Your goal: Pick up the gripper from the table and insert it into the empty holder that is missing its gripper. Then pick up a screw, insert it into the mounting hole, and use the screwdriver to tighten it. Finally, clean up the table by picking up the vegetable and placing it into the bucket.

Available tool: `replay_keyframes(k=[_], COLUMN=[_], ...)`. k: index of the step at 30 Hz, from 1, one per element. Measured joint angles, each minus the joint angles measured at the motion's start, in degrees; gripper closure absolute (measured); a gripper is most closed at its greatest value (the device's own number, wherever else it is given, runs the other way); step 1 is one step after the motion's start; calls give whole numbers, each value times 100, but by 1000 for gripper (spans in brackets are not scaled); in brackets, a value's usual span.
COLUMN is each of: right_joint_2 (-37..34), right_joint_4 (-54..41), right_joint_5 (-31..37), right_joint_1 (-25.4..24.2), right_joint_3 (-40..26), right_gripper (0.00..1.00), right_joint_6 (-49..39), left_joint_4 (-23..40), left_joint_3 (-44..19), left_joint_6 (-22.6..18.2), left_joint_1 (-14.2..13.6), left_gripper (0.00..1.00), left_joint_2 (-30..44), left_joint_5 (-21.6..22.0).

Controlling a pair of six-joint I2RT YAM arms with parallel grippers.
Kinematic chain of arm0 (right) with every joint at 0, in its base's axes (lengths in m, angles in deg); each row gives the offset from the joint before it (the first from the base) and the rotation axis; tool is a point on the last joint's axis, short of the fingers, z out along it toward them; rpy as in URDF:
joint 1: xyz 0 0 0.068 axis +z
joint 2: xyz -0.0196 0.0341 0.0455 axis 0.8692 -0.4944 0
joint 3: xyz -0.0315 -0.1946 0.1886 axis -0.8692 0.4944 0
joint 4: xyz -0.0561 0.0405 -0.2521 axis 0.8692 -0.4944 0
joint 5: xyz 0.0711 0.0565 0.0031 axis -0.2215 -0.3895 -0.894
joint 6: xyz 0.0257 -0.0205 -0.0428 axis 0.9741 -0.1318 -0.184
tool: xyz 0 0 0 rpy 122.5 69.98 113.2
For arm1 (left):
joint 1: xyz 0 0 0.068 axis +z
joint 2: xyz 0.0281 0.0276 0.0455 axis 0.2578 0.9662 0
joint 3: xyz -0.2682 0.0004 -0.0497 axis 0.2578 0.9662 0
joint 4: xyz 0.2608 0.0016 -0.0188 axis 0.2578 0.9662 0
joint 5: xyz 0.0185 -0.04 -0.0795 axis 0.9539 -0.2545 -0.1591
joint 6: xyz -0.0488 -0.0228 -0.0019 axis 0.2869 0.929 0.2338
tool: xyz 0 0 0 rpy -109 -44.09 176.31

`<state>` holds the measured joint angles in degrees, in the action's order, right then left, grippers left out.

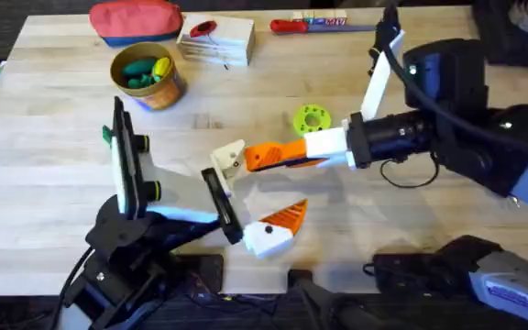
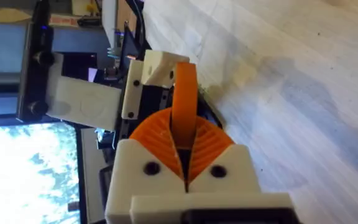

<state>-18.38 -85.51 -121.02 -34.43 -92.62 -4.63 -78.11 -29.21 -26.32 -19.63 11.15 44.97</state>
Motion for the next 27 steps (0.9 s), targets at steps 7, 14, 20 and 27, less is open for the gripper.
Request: replay_keyframes(k=[7,14,20,27], right_joint_2=[-83,-83,-83,-92], right_joint_4=[66,66,70,72], right_joint_5=[-324,-706,-822,-772], right_joint_1=[-20,-249,-280,-205], right_joint_3=[2,2,2,2], right_gripper=[997,997,997,997], right_joint_6=[140,155,153,155], left_joint_4=[0,-2,-2,-1], left_joint_3=[0,0,0,0], left_joint_6=[0,-2,0,2], left_joint_1=[0,-9,-7,-7], left_gripper=[15,16,15,14], left_joint_2=[2,2,0,1], left_joint_5=[31,-85,-100,-96])
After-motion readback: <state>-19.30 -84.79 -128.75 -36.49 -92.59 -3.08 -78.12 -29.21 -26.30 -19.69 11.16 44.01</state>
